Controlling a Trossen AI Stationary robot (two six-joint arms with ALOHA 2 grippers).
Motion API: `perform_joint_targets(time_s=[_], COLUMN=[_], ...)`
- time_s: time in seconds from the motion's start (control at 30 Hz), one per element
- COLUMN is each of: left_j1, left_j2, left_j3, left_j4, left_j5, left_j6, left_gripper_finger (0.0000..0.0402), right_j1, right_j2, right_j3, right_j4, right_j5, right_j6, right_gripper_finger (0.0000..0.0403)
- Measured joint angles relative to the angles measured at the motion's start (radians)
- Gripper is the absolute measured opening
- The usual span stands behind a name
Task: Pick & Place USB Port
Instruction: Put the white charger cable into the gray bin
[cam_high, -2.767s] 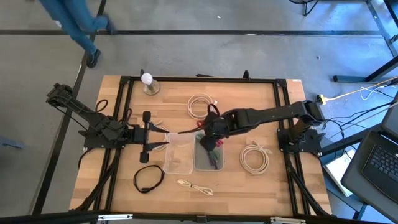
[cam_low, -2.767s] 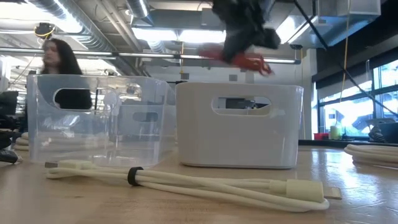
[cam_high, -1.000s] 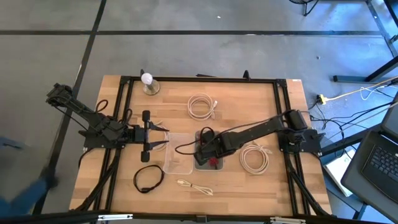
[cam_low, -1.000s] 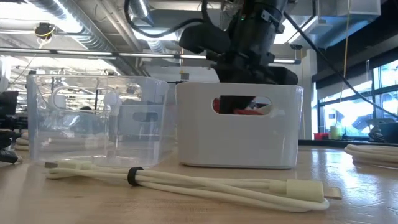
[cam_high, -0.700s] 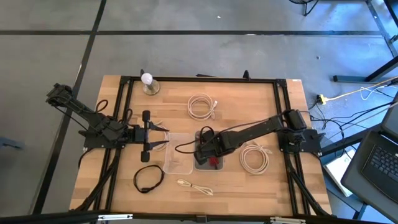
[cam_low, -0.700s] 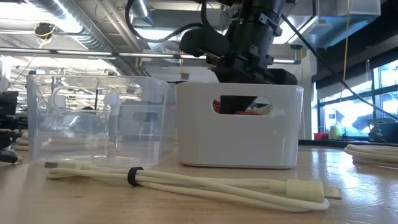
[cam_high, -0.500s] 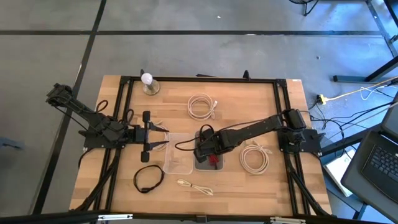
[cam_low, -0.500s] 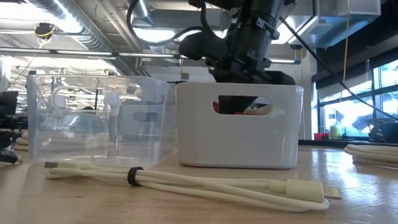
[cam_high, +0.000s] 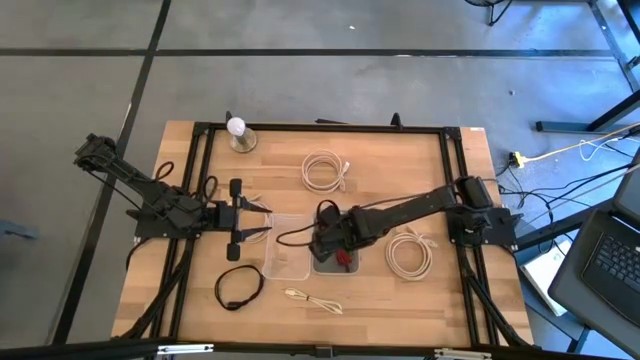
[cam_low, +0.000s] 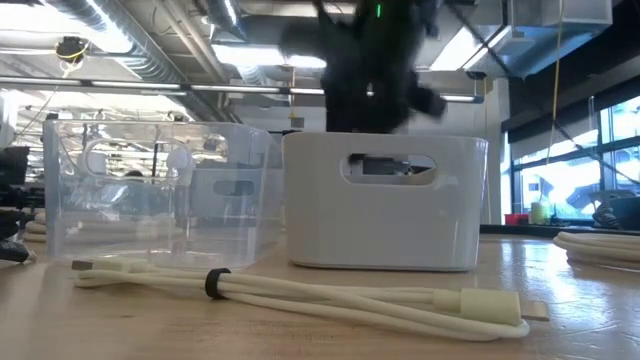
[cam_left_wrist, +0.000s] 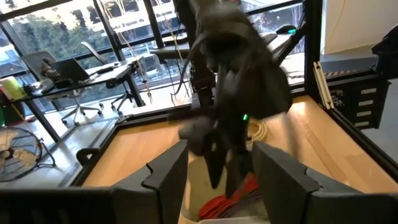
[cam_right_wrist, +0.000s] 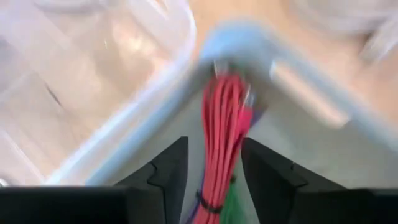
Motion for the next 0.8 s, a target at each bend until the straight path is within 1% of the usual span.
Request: perform_joint_targets(time_s=[0.13,0.2,0.23,0.3,0.37,0.5,0.57,0.63,0.73,0.8], left_j1=[0.0,0.0,0.0,0.0,0.0,0.0,0.0,0.0,-0.003,-0.014], left_j2=[0.0,0.0,0.0,0.0,0.0,0.0,0.0,0.0,0.0,0.008], left_j3=[0.0,0.0,0.0,0.0,0.0,0.0,0.0,0.0,0.0,0.0], left_j4=[-0.013,-0.013,-0.013,-0.013,-0.013,-0.019,-0.019,-0.028,-0.06,-0.079], left_j5=[0.022,0.042,0.05,0.066,0.081,0.109,0.146,0.216,0.32,0.351], left_j6=[0.0,0.0,-0.002,-0.003,-0.003,-0.004,-0.023,-0.063,-0.144,-0.206], left_gripper_finger=[0.0173,0.0173,0.0173,0.0173,0.0173,0.0173,0.0173,0.0173,0.0173,0.0173], right_j1=[0.056,0.088,0.104,0.139,0.18,0.272,0.327,0.385,0.467,0.515], right_j2=[0.0,0.0,0.0,-0.001,-0.002,-0.002,-0.002,-0.002,-0.002,-0.002], right_j3=[0.138,0.222,0.259,0.328,0.382,0.449,0.467,0.488,0.512,0.515], right_j4=[-0.143,-0.229,-0.267,-0.331,-0.378,-0.42,-0.445,-0.489,-0.579,-0.624], right_j5=[0.2,0.275,0.296,0.307,0.275,0.11,0.064,0.076,0.174,0.249], right_j6=[-0.114,-0.183,-0.214,-0.262,-0.293,-0.354,-0.368,-0.349,-0.244,-0.167], right_gripper_finger=[0.0135,0.0129,0.0126,0.0122,0.0118,0.0117,0.0117,0.0117,0.0117,0.0117])
